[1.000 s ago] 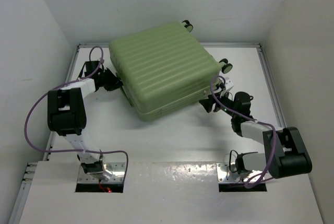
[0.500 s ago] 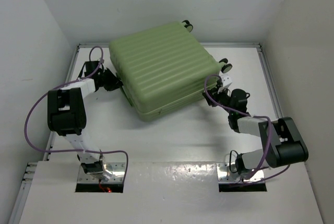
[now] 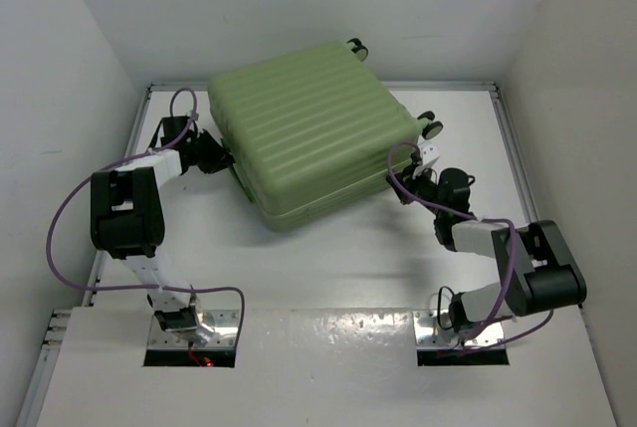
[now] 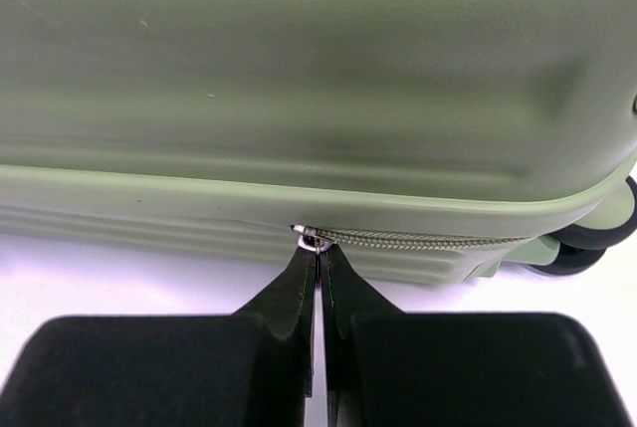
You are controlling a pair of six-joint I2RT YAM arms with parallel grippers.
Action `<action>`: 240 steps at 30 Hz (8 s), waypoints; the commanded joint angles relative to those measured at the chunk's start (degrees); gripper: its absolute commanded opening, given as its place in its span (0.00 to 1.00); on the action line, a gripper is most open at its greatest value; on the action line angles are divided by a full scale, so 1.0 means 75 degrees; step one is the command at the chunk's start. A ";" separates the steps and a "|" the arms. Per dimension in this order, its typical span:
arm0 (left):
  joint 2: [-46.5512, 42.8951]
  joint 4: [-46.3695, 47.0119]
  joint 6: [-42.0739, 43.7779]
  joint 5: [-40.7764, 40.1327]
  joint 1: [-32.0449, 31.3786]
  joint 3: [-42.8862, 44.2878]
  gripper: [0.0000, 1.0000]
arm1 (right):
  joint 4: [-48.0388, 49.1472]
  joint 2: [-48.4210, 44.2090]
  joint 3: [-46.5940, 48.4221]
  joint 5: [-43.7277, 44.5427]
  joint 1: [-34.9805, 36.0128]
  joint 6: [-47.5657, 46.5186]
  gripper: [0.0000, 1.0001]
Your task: Pack the luggage
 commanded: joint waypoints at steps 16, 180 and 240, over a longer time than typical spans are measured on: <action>0.2076 -0.2884 0.2394 -0.2104 0.2236 0.3106 0.00 | -0.1158 -0.0152 0.0945 0.0668 -0.1729 -0.0385 0.00; -0.1262 -0.0541 0.1526 -0.1461 0.0232 0.0050 0.90 | -1.2182 0.3292 1.0786 -0.1418 -0.2058 -0.3350 1.00; -0.0899 -0.0893 0.1538 -0.1379 0.0373 0.0343 0.90 | -1.2971 0.3880 1.1200 0.0492 -0.0768 -0.5084 0.17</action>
